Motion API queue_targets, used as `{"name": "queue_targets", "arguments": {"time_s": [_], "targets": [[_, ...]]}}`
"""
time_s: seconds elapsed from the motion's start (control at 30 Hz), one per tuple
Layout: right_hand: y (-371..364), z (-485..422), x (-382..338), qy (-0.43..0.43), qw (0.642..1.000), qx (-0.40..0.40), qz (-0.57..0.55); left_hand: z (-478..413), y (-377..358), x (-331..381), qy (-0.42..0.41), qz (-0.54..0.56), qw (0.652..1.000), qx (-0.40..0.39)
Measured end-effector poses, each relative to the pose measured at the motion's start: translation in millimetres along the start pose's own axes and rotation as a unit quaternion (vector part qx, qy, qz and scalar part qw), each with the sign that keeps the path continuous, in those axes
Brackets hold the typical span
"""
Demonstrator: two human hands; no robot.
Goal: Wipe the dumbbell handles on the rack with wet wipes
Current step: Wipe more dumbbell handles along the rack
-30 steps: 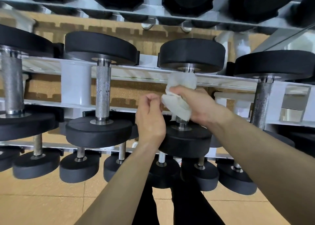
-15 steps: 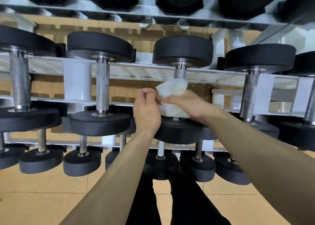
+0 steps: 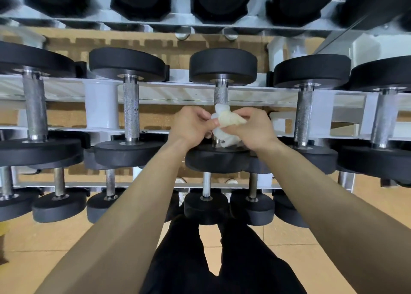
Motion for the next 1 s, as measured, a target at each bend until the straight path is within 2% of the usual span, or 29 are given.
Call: {"name": "queue_targets", "arguments": {"time_s": [0.13,0.23,0.4,0.47,0.53,0.63,0.7,0.77,0.83,0.9,1.0], "targets": [[4.2,-2.3,10.7,-0.043,0.983,-0.113,-0.134,-0.9,12.8,-2.7,0.017,-0.022,0.998,0.063],[0.9,-12.3,20.0,-0.035,0.962,-0.113,-0.246,-4.8,20.7,-10.0,0.044,-0.096,0.991,0.08],[-2.4,-29.3,25.4,0.01,0.99,-0.117,-0.078,-17.2,2.2,-0.9,0.05,-0.232,0.97,0.044],[2.1,-30.7,28.2,0.017,0.99,-0.134,-0.043,-24.8,-4.3,7.0,0.059,-0.209,0.975,0.039],[4.7,-33.5,29.7,0.031,0.991,-0.129,0.005,-27.2,-4.6,12.4,0.067,-0.139,0.986,0.066],[7.8,-43.3,24.1,0.033,0.986,-0.037,0.158,-14.6,-7.5,15.8,0.043,-0.066,0.989,0.123],[11.1,-47.0,13.4,0.021,0.984,0.055,0.168,-7.2,-13.8,16.2,0.021,-0.064,0.991,0.118],[10.4,-47.6,2.0,0.026,0.983,0.098,0.155,-7.5,-16.8,15.1,0.026,-0.096,0.991,0.09],[2.6,-45.3,-7.3,0.038,0.978,0.063,0.197,-15.3,-13.0,13.0,0.05,-0.156,0.983,0.08],[-2.5,-37.3,-10.6,0.05,0.969,0.025,0.242,-23.0,-7.0,12.3,0.062,-0.205,0.971,0.102],[2.9,-24.0,-7.0,0.056,0.975,0.014,0.217,-33.7,-7.4,18.1,0.087,-0.27,0.951,0.119]]}}
Point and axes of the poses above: each hand's wrist, its own z-axis away from the middle knuckle, its own y-axis out of the back of the hand, x = y × z, the point moved 4 cm from there along -z, towards the middle knuckle, and after that the axes turned 10 degrees about -x, right-handed, at the moved point
